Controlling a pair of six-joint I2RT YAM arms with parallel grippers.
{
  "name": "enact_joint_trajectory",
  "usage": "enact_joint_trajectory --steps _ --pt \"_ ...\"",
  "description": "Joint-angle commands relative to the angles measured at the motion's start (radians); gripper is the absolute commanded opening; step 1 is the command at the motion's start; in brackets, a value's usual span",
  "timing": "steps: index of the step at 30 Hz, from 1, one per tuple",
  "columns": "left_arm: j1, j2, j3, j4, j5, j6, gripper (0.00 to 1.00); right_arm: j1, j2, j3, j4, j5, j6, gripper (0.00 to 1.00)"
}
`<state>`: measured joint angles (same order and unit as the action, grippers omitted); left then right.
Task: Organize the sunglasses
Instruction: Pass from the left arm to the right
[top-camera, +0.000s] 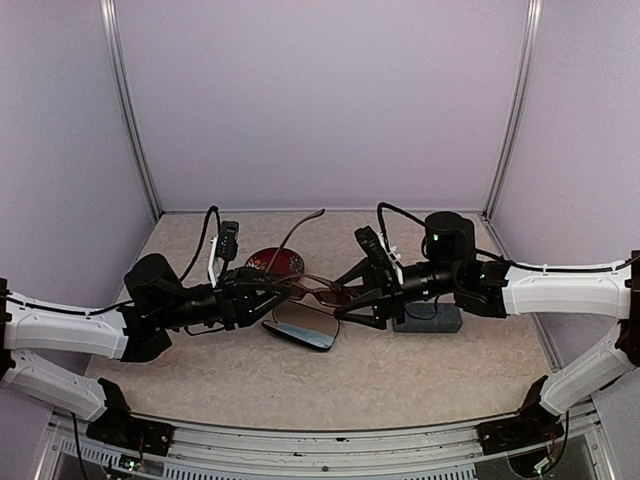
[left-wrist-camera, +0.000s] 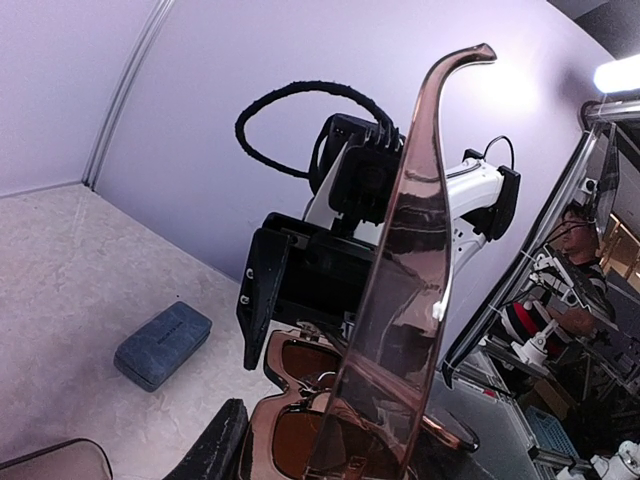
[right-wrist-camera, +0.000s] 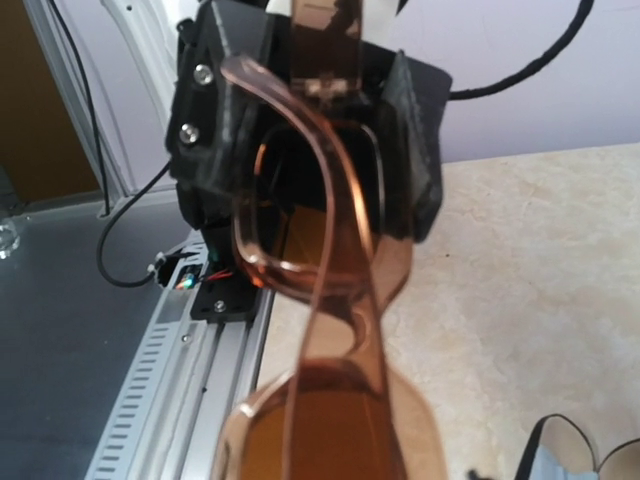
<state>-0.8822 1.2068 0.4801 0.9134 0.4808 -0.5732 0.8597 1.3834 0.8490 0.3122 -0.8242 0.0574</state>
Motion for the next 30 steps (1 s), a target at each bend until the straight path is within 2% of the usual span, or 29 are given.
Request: enact_joint_trajectory --steps 1,6,10,16,19,25,30 --pt "0.007 0.01 -0.01 0.045 0.005 -0.003 0.07 0.008 0.006 -0.003 0.038 -0.036 0.025 0.56" --pt "0.008 0.017 -0.011 0.047 0.008 -0.005 0.07 0.007 0.0 -0.011 0.059 -0.046 0.037 0.48" --pt "0.008 0.021 -0.016 0.057 0.01 -0.01 0.07 0.006 0.0 -0.013 0.06 -0.046 0.038 0.36" --pt "0.009 0.02 -0.024 0.057 0.01 -0.009 0.11 0.005 -0.006 -0.009 0.041 -0.04 0.034 0.28" --pt "0.01 0.019 -0.028 0.053 0.011 -0.006 0.19 0.002 -0.007 -0.004 0.029 -0.041 0.028 0.23" --pt "0.009 0.003 -0.04 0.008 -0.003 0.032 0.48 -0.023 -0.025 -0.014 0.045 -0.06 0.054 0.13" --pt "0.009 -0.036 -0.065 -0.038 -0.04 0.077 0.63 -0.047 -0.039 -0.016 0.046 -0.068 0.067 0.09"
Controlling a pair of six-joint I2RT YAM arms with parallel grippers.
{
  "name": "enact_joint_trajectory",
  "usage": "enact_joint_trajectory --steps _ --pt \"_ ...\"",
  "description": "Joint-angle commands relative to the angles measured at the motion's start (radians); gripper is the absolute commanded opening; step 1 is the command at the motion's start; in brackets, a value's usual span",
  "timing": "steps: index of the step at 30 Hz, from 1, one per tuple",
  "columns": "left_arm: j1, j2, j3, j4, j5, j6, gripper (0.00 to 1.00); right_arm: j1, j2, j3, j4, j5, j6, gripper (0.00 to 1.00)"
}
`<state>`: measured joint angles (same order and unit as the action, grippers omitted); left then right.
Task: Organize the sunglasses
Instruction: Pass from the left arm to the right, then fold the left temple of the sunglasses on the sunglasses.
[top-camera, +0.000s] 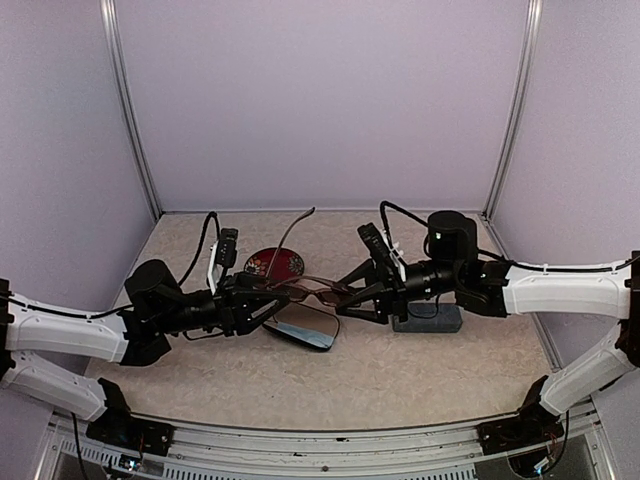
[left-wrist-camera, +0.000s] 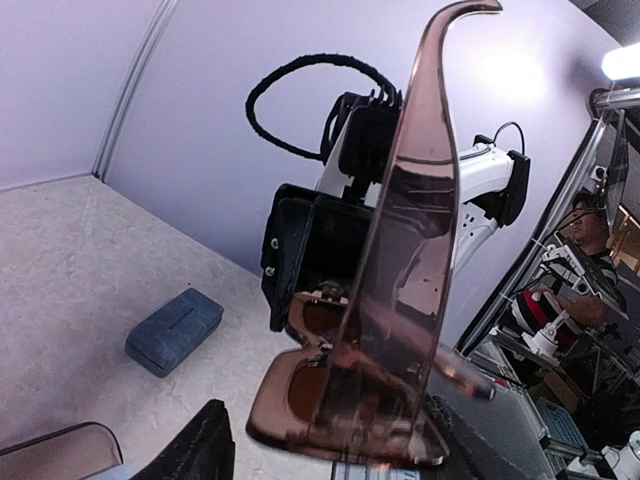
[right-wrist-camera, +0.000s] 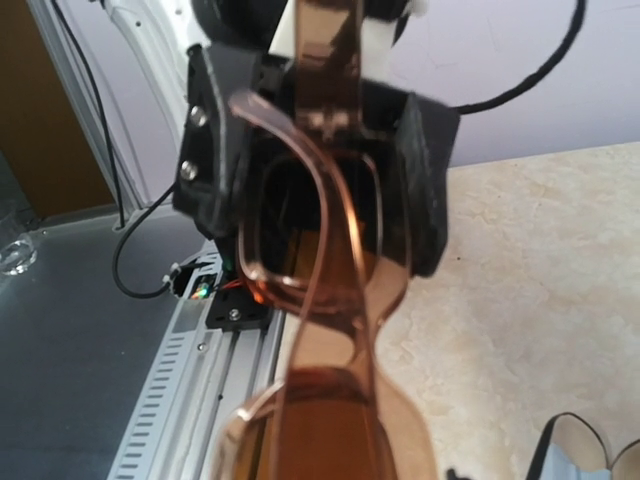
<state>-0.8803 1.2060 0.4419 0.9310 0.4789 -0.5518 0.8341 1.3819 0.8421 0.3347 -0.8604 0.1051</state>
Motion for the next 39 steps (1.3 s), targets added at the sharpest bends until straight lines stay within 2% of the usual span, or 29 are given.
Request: enact_joint_trajectory --steps 1,9,12,14,19,22,25,30,39 --pt "0.007 -0.045 -0.03 -0.07 -0.048 0.067 0.65 -0.025 -0.038 -0.009 0.021 -0.034 0.019 0.09" --pt "0.012 -0.179 -0.033 -0.215 -0.11 0.169 0.77 -0.034 -0.014 0.017 -0.083 -0.022 -0.027 0.06" --pt "0.008 -0.232 0.024 -0.361 -0.145 0.275 0.81 -0.033 0.013 0.036 -0.129 -0.027 -0.037 0.05" --pt "-0.021 -0.235 0.101 -0.508 -0.205 0.371 0.9 -0.033 0.026 0.046 -0.149 -0.028 -0.036 0.05" --pt "-0.163 -0.152 0.289 -0.778 -0.419 0.636 0.94 -0.017 0.06 0.086 -0.215 -0.008 -0.053 0.03" --pt "-0.227 -0.069 0.376 -0.894 -0.537 0.727 0.95 -0.007 0.078 0.107 -0.244 -0.003 -0.063 0.03" --pt "-0.268 0.004 0.434 -0.95 -0.609 0.774 0.97 -0.002 0.084 0.112 -0.25 -0.004 -0.065 0.03" --pt "-0.327 0.089 0.486 -1.006 -0.641 0.828 0.97 -0.001 0.086 0.113 -0.25 -0.002 -0.054 0.02" --pt "-0.406 0.194 0.528 -1.087 -0.746 0.89 0.93 0.0 0.088 0.114 -0.241 -0.022 -0.035 0.02"
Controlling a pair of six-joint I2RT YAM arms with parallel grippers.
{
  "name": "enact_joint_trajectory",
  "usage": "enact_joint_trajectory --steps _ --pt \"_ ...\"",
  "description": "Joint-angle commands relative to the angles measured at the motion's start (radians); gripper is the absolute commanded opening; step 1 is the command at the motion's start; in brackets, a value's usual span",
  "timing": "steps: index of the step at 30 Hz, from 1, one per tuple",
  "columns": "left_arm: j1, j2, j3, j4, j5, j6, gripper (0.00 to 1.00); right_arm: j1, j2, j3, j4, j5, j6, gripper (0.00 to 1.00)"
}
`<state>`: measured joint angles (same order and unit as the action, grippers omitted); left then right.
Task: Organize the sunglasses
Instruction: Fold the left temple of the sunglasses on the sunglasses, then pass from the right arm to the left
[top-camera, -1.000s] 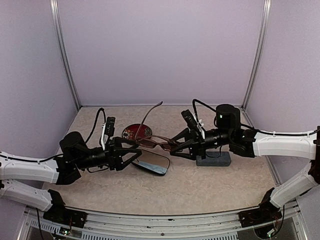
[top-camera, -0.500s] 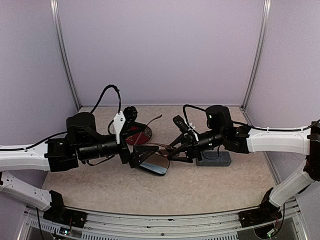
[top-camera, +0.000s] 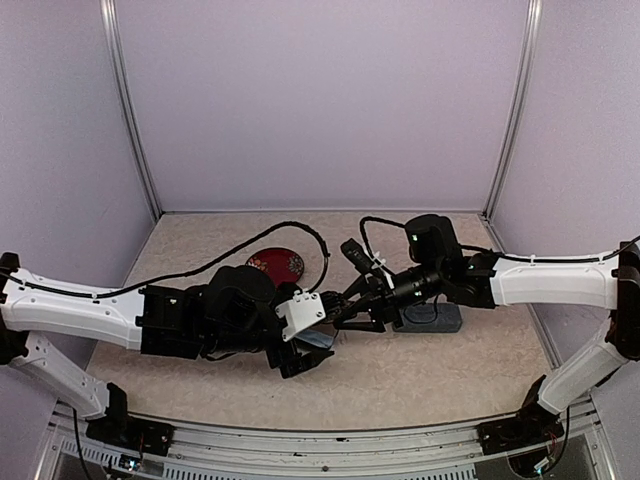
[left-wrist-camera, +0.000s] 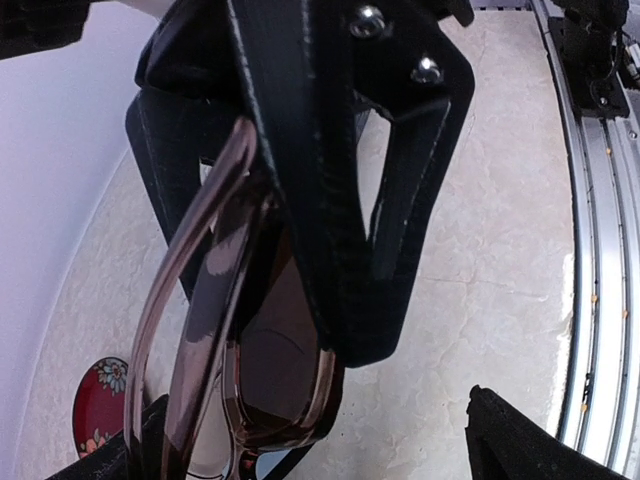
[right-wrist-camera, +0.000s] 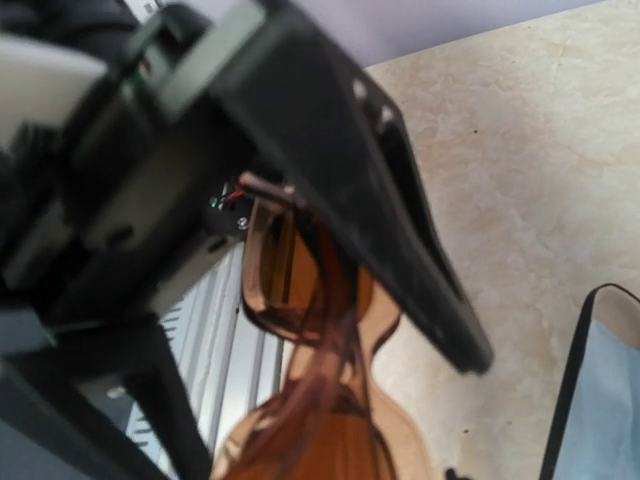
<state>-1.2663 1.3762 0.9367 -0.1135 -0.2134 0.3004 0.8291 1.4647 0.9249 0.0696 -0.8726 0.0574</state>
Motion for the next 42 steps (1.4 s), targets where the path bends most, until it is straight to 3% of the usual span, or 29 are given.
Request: enact_joint_trajectory --steps 1,16,25,42 --pt "-0.021 0.025 0.034 -0.036 -0.066 0.036 0.93 0.005 0.007 0.031 0.023 -0.012 0.012 0.02" --pt "-0.043 -0.097 -0.058 0.075 -0.214 0.049 0.86 0.004 0.035 0.033 -0.008 -0.013 0.052 0.0" --pt "-0.052 -0.041 -0.032 -0.012 -0.22 0.089 0.75 0.004 0.058 0.057 -0.017 -0.041 0.115 0.0" --pt "-0.063 0.077 0.043 -0.054 -0.309 0.147 0.42 0.004 0.125 0.099 -0.07 -0.065 0.144 0.0"
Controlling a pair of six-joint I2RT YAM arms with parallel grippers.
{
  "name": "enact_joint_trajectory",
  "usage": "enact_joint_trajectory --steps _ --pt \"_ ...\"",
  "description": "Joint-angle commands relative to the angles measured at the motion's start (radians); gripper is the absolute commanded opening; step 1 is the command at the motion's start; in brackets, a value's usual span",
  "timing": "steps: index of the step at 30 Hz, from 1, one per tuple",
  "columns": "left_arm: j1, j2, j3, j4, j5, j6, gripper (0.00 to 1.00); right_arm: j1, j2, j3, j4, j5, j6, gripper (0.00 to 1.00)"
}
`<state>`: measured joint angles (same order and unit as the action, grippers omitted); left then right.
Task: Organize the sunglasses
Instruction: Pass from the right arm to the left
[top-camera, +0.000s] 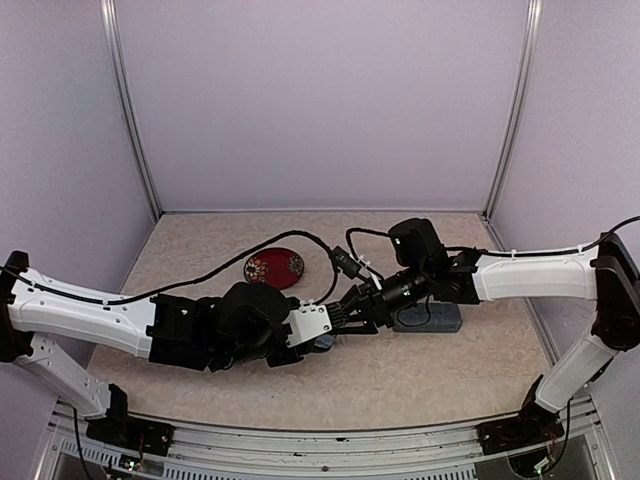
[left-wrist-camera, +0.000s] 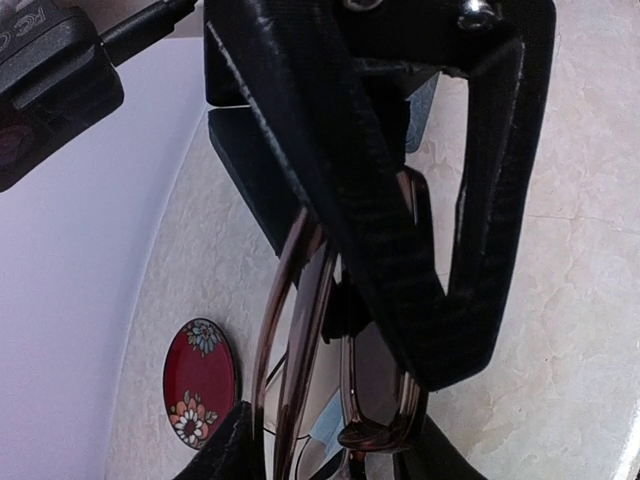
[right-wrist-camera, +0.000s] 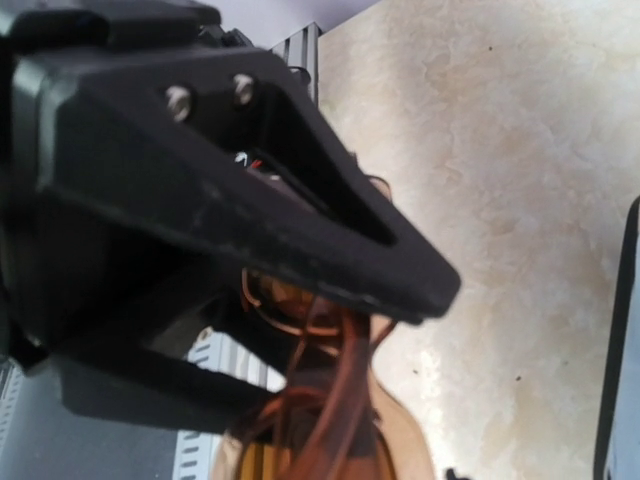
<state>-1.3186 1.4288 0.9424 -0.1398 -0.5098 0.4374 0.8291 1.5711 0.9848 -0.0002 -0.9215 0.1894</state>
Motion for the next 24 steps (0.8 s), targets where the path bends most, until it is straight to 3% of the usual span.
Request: enact_joint_trajectory --steps 1,15,24 --pt "-0.011 0.028 0.04 -0.033 -0.017 0.008 0.41 0.005 0.022 0.041 -0.004 -0.015 0.014 0.0" --pt "0.004 0.023 0.036 -0.058 -0.025 -0.057 0.24 -0.005 0.04 0.053 -0.027 0.006 0.034 0.1" --pt "0.031 -0.017 0.006 -0.058 -0.006 -0.088 0.21 -0.012 0.039 0.05 -0.044 0.004 0.023 0.36"
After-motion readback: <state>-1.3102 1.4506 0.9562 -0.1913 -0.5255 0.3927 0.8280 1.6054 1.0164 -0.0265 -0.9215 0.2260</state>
